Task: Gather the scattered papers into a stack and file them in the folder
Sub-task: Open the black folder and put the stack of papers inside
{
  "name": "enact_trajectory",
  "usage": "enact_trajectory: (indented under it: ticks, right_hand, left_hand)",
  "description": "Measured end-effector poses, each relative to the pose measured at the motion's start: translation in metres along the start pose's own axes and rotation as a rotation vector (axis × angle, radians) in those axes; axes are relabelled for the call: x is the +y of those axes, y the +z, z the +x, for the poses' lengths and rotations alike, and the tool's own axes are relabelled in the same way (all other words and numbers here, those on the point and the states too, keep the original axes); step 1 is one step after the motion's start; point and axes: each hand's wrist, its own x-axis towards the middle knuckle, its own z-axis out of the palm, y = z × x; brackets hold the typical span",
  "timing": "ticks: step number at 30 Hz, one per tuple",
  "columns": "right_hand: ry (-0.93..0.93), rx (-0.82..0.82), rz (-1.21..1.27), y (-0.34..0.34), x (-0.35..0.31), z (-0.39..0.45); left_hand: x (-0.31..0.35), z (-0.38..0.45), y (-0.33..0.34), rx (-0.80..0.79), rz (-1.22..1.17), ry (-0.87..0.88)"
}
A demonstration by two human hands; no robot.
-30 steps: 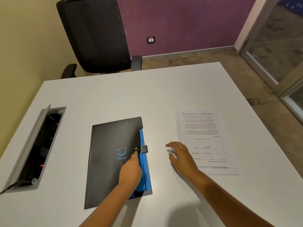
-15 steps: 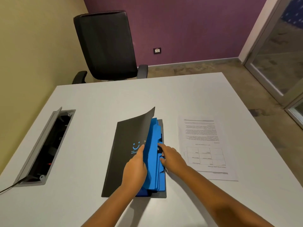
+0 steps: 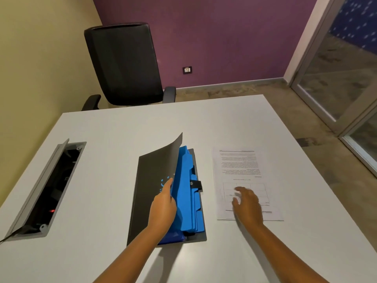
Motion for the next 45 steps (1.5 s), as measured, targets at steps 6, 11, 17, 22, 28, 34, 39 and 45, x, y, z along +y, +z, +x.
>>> enact_trajectory:
  ticks: [6, 11, 17, 22, 28, 34, 39, 45]
  right_hand:
    - [0.558, 0.004, -0.227, -0.038, 0.035, 0.018]
    - [0.729, -0.088, -0.234, -0.046, 0.041, 0.031]
    - [0.839, -0.140, -0.268, -0.047, 0.035, 0.045]
    - [0.840, -0.243, -0.279, -0.051, 0.037, 0.056]
    - [0.819, -0.290, -0.111, -0.033, 0.079, 0.079]
    - [0.805, -0.228, 0.003, -0.038, 0.058, 0.069]
    - [0.754, -0.247, -0.057, -0.042, 0.053, 0.063]
    - [0.716, -0.247, 0.127, -0.060, 0.044, 0.057]
  left_hand:
    - [0.003, 0.003, 0.004, -0.006, 0.003, -0.005]
    - [0.001, 0.003, 0.006, -0.003, 0.005, -0.006]
    - [0.001, 0.006, 0.008, -0.010, 0.006, -0.016]
    - [-0.001, 0.007, 0.009, -0.002, 0.021, -0.011]
    - [-0.001, 0.008, 0.005, -0.004, 0.036, -0.006]
    - [0.001, 0.012, 0.005, -0.014, 0.048, -0.008]
    - [0.001, 0.014, 0.004, -0.001, 0.054, -0.001]
    - [0.000, 0.015, 0.005, -0.005, 0.063, -0.003]
